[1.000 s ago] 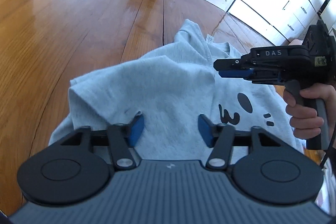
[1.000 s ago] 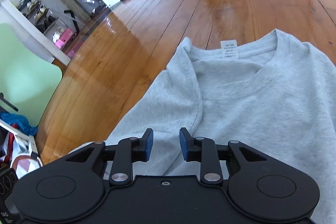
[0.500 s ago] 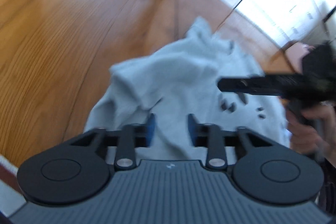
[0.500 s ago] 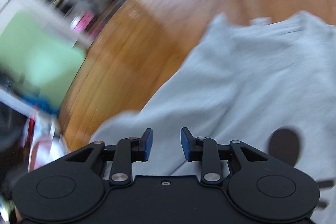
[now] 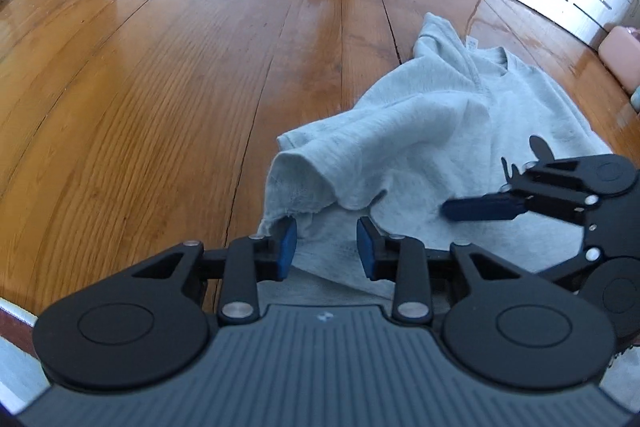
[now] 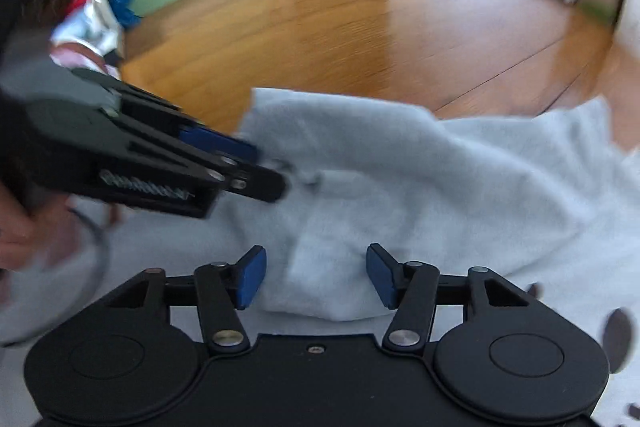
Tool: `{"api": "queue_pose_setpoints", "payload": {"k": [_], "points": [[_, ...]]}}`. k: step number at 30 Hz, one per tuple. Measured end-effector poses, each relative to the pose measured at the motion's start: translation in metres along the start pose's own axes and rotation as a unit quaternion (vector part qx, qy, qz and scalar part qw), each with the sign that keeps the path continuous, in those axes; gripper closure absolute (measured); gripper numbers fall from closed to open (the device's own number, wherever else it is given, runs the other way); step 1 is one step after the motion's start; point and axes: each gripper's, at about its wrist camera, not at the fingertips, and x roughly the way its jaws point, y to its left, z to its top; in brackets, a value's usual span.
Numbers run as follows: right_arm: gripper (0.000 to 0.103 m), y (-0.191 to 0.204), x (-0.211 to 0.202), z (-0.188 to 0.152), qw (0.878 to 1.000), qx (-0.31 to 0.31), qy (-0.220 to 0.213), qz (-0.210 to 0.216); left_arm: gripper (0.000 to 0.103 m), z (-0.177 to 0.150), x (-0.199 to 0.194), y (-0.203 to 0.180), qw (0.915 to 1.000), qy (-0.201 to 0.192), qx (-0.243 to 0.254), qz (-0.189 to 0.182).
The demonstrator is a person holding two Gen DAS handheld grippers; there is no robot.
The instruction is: Fold clothes
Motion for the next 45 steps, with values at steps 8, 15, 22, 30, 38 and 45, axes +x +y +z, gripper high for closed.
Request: {"api": "queue_pose_setpoints", "payload": {"k": [8, 15, 22, 30, 38, 45], "points": [[0.102, -0.037, -0.071, -0.023, 0.99, 0.105, -0.085, -0.042, 0.07, 0.0, -0.002, 0.009, 0.999, 0.0, -0.037, -0.024], [0.101, -0.041, -0.072, -0.067, 0.984, 0.134, -0.058, -0.099, 0.063, 0.002, -0.02, 0.018, 0.9909, -0.005, -0.075, -0.112], [0.101, -0.05, -0.091, -0.059, 0.97, 0.209, -0.091, -0.08, 0.045, -0.008, -0.036, -0.021, 0.9909, -0.06, 0.116, -0.034], [0.101, -0.074, -0.12, -0.051, 0.966, 0.223, -0.12, -0.054, 0.099, -0.016, 0.003, -0.03, 0.9859, 0.035, 0.16, -0.036], [0.099, -0.095, -0.1, -0.09, 0.952, 0.299, -0.06, -0.004, 0.098, -0.009, -0.017, 0.004, 0.992, 0.072, 0.09, -0.052], [0.042, -0.104, -0.076, -0.086, 0.914, 0.396, -0.033, 0.083, 0.098, -0.016, -0.014, -0.009, 0.9907, 0.077, 0.108, -0.03]]}}
